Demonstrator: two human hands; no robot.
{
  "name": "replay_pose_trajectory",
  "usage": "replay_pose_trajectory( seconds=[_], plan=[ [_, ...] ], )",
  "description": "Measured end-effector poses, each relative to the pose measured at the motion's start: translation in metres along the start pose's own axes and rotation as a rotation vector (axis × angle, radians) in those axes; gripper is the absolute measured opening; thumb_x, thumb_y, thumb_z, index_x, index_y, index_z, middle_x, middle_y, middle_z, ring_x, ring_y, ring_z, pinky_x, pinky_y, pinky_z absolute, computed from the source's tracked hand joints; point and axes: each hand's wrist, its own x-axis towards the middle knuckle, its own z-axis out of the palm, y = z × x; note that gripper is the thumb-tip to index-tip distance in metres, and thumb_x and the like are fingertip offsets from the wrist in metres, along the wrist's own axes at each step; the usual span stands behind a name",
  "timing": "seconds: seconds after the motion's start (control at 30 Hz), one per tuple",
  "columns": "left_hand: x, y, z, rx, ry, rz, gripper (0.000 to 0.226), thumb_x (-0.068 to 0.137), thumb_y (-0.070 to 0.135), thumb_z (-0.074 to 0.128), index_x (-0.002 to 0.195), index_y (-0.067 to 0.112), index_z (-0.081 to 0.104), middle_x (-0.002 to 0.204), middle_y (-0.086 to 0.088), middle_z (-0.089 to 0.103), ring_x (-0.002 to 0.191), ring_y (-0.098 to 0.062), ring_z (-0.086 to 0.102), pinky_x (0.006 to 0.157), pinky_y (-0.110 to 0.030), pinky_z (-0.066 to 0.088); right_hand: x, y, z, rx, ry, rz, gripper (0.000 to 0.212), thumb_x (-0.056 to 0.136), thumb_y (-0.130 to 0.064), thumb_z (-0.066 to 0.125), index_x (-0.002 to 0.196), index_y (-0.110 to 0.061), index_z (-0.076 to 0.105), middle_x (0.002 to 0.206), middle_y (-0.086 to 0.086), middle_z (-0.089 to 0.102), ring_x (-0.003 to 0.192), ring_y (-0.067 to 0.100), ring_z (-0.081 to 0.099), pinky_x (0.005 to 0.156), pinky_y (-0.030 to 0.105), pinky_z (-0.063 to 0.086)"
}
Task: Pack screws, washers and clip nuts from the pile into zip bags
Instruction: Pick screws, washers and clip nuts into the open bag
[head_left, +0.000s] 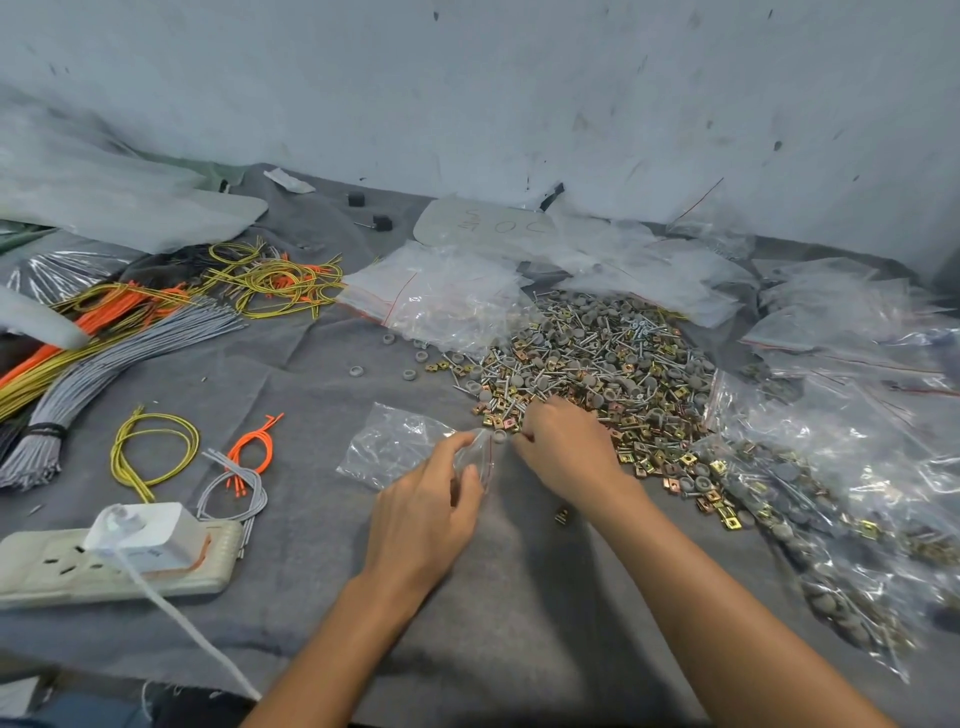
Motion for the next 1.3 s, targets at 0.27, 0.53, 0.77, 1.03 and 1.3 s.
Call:
replay_pose_trajectory(
  seconds=[0.27,0.53,0.77,1.03,1.3],
  plan=[
    [0.0,0.0,-0.001,-0.026,-0.026,-0.042,0.037,0.092,0.031,0.058,0.127,0.036,0.05,0.065,0.012,0.048,0.071,-0.025,0.064,0.058,-0.039,0.048,-0.015,0.014,-0.007,-0.002,-0.057,0.034,0.017,0.091,-0.018,0.053,0.078,-0.01,0.046,0.08,0.003,0.05,0.076,0.03,0.051,0.063,0.037,0.034],
    [-0.001,0.0,-0.001,-0.039,-0.05,-0.062,0.038,0.087,0.034,0.055,0.124,0.037,0.046,0.064,0.016,0.048,0.064,-0.017,0.058,0.055,-0.037,0.046,-0.044,0.001,-0.019,0.478,-0.09,0.055,0.009,0.088,-0.02,0.062,0.079,-0.024,0.062,0.069,-0.003,0.068,0.062,0.01,0.068,0.062,0.032,0.055],
    [-0.001,-0.003,0.001,-0.037,-0.039,-0.064,0.04,0.083,0.043,0.047,0.123,0.04,0.045,0.065,0.021,0.049,0.066,-0.014,0.058,0.055,-0.033,0.041,-0.047,-0.023,-0.004,0.537,-0.043,-0.063,0.011,0.085,-0.015,0.072,0.094,-0.021,0.069,0.09,-0.006,0.074,0.09,0.012,0.067,0.085,0.032,0.053],
    [-0.001,-0.006,0.003,-0.028,-0.033,-0.063,0.042,0.08,0.044,0.042,0.121,0.041,0.046,0.067,0.017,0.047,0.073,-0.022,0.063,0.055,-0.035,0.045,-0.045,-0.033,0.014,0.428,0.071,-0.1,0.023,0.09,-0.034,0.07,0.096,-0.03,0.048,0.09,-0.005,0.071,0.087,0.027,0.064,0.074,0.04,0.05],
    [0.001,-0.008,0.005,-0.042,0.0,-0.073,0.04,0.081,0.043,0.044,0.121,0.041,0.047,0.065,0.02,0.049,0.072,-0.015,0.053,0.054,-0.031,0.036,-0.027,-0.014,0.0,0.639,0.205,-0.09,0.011,0.088,-0.019,0.07,0.085,-0.025,0.061,0.076,-0.012,0.068,0.068,0.007,0.063,0.066,0.034,0.052]
  ],
)
